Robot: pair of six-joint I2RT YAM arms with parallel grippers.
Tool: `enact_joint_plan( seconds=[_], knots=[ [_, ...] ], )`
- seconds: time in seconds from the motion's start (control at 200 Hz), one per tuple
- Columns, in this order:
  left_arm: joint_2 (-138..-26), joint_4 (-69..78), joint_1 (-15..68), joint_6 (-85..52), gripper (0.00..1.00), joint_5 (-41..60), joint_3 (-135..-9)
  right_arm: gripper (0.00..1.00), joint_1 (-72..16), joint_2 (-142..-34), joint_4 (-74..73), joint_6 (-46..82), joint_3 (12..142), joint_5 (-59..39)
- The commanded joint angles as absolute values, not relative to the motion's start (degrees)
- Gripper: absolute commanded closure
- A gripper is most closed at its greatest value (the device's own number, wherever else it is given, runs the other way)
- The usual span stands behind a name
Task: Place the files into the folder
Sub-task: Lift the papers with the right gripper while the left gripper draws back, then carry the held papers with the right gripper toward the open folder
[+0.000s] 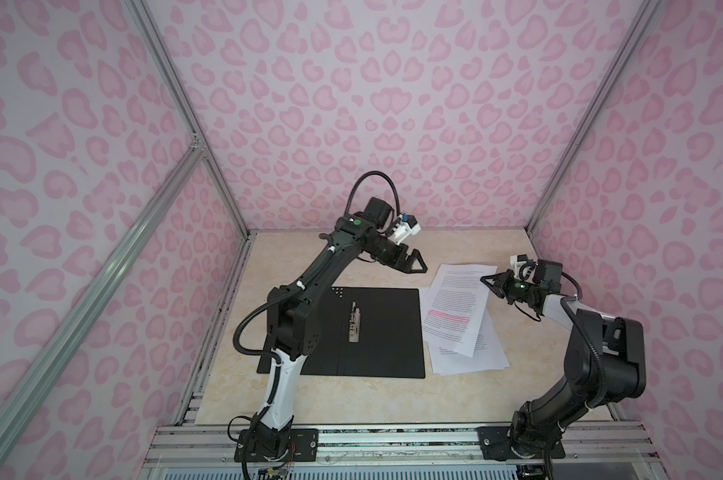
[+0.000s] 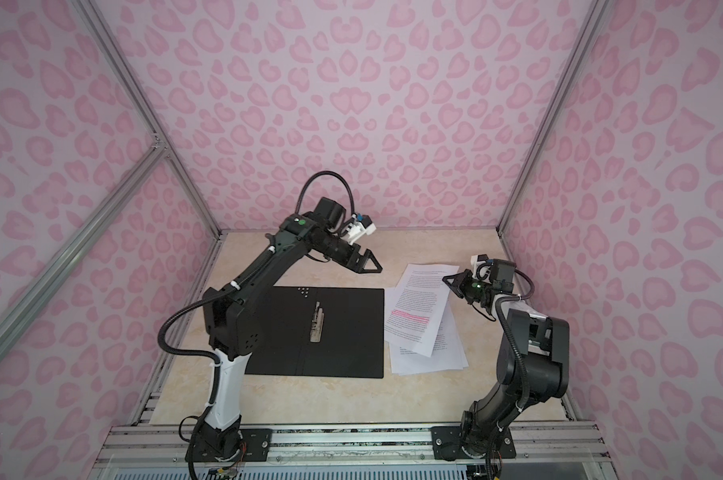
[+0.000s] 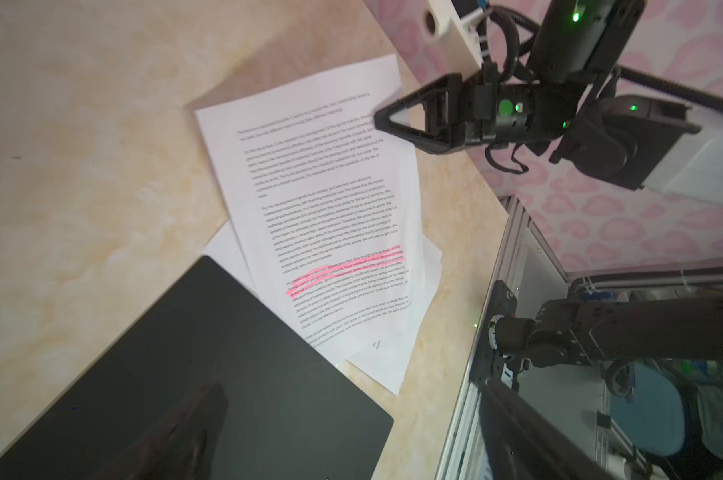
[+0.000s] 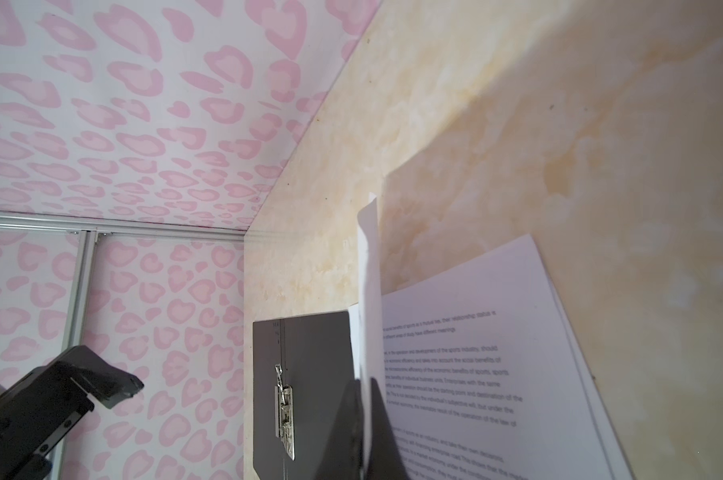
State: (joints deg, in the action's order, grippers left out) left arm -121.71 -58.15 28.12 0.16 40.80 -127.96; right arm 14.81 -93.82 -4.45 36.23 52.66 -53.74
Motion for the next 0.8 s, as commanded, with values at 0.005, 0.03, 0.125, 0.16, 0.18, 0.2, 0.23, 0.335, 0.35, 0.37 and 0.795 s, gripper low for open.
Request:
enact_joint_plan(
  seconds=[0.005,0.03,0.125,0.16,0.18,0.2,0.23,0.335,0.35,0.37,0.795],
  knots=[
    [-114.33,-60.21,20.84,-2.09,0.02,44.41,-123.15,1.00,13.95,-88.95,2.48,33.67,55.31,-52.30],
    [-112.46,-60.27,18.87,-2.19,0.02,44.92,-121.76,1.00,13.66,-87.64,4.19,33.08,56.31,-51.84],
    [-105.66,-61.46,12.00,-0.58,0.02,45.51,-116.72,1.00,11.88,-83.80,11.83,30.74,60.93,-49.27],
    [-103.18,-61.84,9.88,0.24,0.02,45.18,-114.64,1.00,10.89,-82.70,14.21,29.78,62.79,-48.92],
    [-101.69,-61.90,8.79,0.70,0.02,44.95,-113.29,1.00,10.30,-82.13,15.20,29.59,63.77,-48.75],
    [-100.22,-61.88,7.73,1.12,0.02,44.73,-111.88,1.00,9.66,-81.55,16.14,29.53,64.61,-48.57],
    [-98.11,-61.71,6.15,1.63,0.02,44.62,-109.69,1.00,8.56,-80.89,17.51,29.36,65.96,-48.24],
    [-91.37,-60.98,1.75,3.19,0.02,44.26,-102.30,1.00,4.53,-79.58,22.97,28.38,71.20,-46.47],
    [-90.72,-60.77,1.23,3.35,0.02,44.20,-101.25,1.00,3.90,-79.41,23.40,28.51,71.70,-46.37],
    [-89.48,-60.65,0.59,3.59,0.02,44.01,-100.06,1.00,3.13,-79.17,23.73,28.74,72.50,-46.37],
    [-82.61,-61.87,-6.14,5.53,0.02,45.86,-89.93,1.00,-13.56,-76.71,19.63,39.52,77.27,-46.57]
  ],
)
